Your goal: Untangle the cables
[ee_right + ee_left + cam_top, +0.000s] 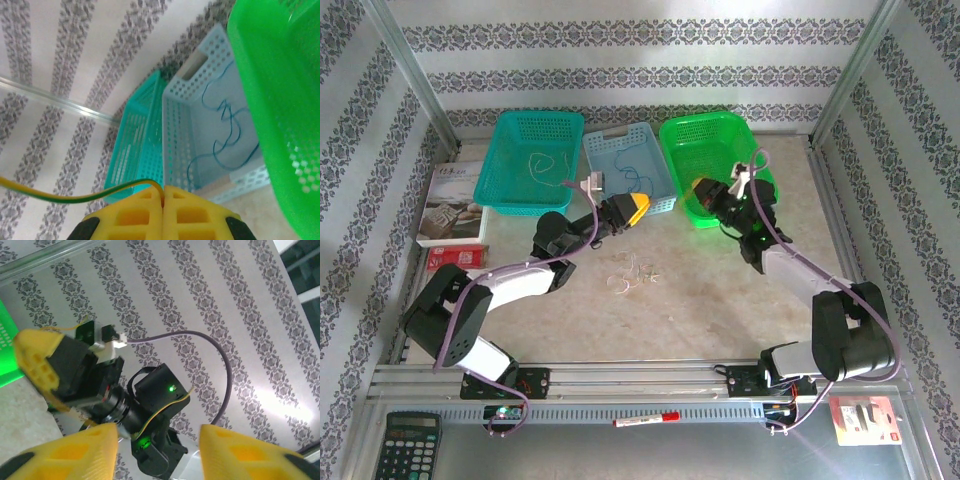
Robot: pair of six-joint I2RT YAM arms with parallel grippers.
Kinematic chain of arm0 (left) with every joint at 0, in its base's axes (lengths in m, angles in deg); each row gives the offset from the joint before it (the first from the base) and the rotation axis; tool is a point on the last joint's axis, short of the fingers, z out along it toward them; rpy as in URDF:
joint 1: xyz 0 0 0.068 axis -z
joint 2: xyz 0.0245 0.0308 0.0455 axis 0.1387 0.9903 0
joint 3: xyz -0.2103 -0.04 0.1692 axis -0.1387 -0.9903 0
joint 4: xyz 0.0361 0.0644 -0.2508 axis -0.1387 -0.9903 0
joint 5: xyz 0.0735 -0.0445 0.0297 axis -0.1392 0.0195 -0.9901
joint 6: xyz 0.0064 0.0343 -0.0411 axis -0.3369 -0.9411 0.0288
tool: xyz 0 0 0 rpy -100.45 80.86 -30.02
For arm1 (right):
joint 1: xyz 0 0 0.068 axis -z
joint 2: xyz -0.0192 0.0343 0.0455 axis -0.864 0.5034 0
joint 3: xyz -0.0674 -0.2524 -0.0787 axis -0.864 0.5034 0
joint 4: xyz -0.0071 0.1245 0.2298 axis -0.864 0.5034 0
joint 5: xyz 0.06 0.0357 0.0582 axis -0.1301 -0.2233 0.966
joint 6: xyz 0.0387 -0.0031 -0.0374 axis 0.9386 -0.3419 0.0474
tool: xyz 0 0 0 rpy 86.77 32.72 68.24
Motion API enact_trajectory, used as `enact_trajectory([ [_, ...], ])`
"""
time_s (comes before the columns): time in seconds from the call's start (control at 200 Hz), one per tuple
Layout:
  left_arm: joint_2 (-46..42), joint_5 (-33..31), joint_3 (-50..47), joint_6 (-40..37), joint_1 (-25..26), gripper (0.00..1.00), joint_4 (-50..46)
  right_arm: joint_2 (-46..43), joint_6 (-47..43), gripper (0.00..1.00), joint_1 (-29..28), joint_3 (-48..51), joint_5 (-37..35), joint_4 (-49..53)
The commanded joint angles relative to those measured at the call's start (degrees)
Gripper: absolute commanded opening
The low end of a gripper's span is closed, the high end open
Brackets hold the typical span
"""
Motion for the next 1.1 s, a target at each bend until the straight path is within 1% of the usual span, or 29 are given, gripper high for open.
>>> enact_trajectory([
  [0.0, -2.9, -2.0, -1.5, -4.3, 0.4, 0.58, -1.5, 1.6, -0.7, 0.00, 2.9, -4.3, -3.1, 2.7],
  [0.035, -3.6, -2.3, -2.1, -4.9, 0.3, 0.62, -2.5, 2.5, -1.1, 0.00, 3.9, -5.3, -3.7, 3.6],
  [0.145, -6.3, -3.0, -3.4, -7.2, -0.1, 0.84, -6.2, 5.7, -3.8, 0.00, 6.8, -9.2, -6.0, 7.8],
  [0.17, -7.1, -3.0, -3.5, -7.9, -0.2, 0.92, -7.5, 6.7, -4.7, 0.00, 7.3, -10.2, -6.7, 9.0],
  [0.195, -7.8, -3.2, -3.5, -8.6, -0.2, 0.99, -8.8, 7.6, -5.5, 0.00, 7.7, -11.3, -7.6, 10.3],
  [0.205, -8.1, -3.1, -3.6, -8.9, -0.2, 1.00, -9.4, 7.8, -5.9, 0.00, 7.8, -12.1, -7.9, 10.7],
  [0.335, -12.0, -3.7, -3.0, -12.9, -0.3, 1.00, -16.7, 14.4, -11.0, 0.00, 8.3, -20.1, -11.5, 17.7],
  [0.465, -15.0, -4.0, -1.6, -16.3, -0.3, 1.00, -23.4, 23.5, -15.7, 0.00, 7.9, -31.6, -14.1, 26.2],
  [0.48, -15.3, -4.0, -1.4, -16.6, -0.3, 1.00, -24.0, 24.5, -16.4, 0.01, 7.9, -33.1, -14.4, 27.4],
  [0.51, -15.8, -4.0, -1.1, -17.2, -0.4, 1.00, -25.5, 26.9, -17.8, 0.05, 7.7, -36.2, -15.3, 30.0],
  [0.57, -16.9, -4.2, -0.5, -18.4, -0.4, 1.00, -28.8, 31.2, -20.2, 0.25, 7.6, -42.2, -16.9, 35.3],
  [0.61, -17.9, -4.4, -0.2, -19.5, -0.4, 1.00, -30.8, 33.8, -21.3, 0.36, 7.6, -45.6, -17.5, 37.8],
  [0.659, -19.0, -4.8, 0.0, -20.8, -0.4, 1.00, -33.3, 36.5, -22.5, 0.45, 7.7, -49.5, -17.7, 40.8],
  [0.734, -20.6, -5.5, 0.1, -22.4, -0.4, 1.00, -36.5, 39.4, -24.1, 0.53, 7.8, -53.9, -17.5, 43.5],
  [0.804, -21.9, -6.1, 0.1, -23.8, -0.4, 1.00, -39.1, 40.7, -24.9, 0.55, 7.9, -57.2, -16.8, 45.2],
  [0.904, -22.5, -6.6, 0.4, -25.1, -0.4, 1.00, -41.9, 41.4, -25.8, 0.56, 8.0, -60.9, -16.2, 47.2],
  [1.014, -22.1, -6.8, 0.5, -25.5, -0.4, 1.00, -42.7, 41.5, -27.5, 0.56, 8.0, -64.5, -15.4, 50.1],
  [1.094, -21.9, -6.8, 0.2, -25.6, -0.4, 1.00, -42.6, 40.1, -28.2, 0.56, 7.7, -64.4, -15.1, 50.9],
])
